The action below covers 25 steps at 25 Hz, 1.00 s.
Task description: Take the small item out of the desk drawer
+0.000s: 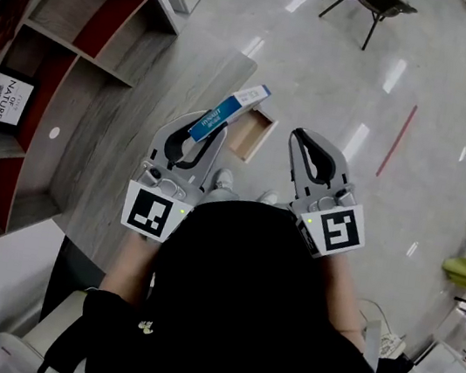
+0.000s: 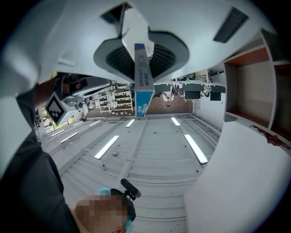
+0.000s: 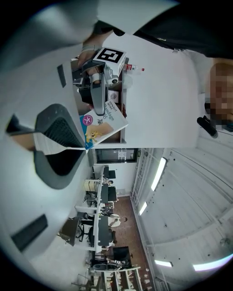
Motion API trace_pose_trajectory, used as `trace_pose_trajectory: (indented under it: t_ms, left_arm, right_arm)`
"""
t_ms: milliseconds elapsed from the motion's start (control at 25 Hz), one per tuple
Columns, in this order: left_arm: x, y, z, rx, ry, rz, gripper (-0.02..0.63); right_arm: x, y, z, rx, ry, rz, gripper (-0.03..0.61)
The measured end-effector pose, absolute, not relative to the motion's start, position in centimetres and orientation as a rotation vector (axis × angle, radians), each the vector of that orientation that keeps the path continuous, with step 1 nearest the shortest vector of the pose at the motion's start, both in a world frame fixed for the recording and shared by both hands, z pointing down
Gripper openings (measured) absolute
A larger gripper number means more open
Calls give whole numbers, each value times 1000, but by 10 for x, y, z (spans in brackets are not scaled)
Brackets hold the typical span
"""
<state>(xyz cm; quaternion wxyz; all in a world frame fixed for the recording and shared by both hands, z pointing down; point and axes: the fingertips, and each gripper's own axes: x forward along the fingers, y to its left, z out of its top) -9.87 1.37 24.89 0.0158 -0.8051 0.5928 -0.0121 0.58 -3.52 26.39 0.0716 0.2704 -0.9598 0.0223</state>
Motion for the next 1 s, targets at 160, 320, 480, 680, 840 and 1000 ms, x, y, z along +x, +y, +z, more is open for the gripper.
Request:
trace_pose_trajectory:
  t_ms: [160, 320, 480, 680, 840, 1000]
  left_arm:
    - [-97, 12, 251, -2505, 1832, -36, 100]
    - [-97, 11, 254, -2510, 1844, -26, 100]
    - [-93, 9, 257, -2521, 1837, -36, 100]
    - [-91, 6, 261, -2530, 1832, -48, 100]
    - [-89, 3, 261, -2534, 1828, -52, 100]
    - [-89, 1, 263, -2536, 1832, -55, 100]
  right_arm:
    - [8, -35, 262, 810, -2890, 57, -2]
    - [8, -31, 260, 783, -2904, 16, -3]
    - [8, -25, 263, 745, -2931, 22, -3]
    - [12, -28, 265, 764, -2921, 31, -3]
    - [15, -32, 263, 787, -2911, 23, -3]
    - [16, -30, 264, 788, -2915, 24, -3]
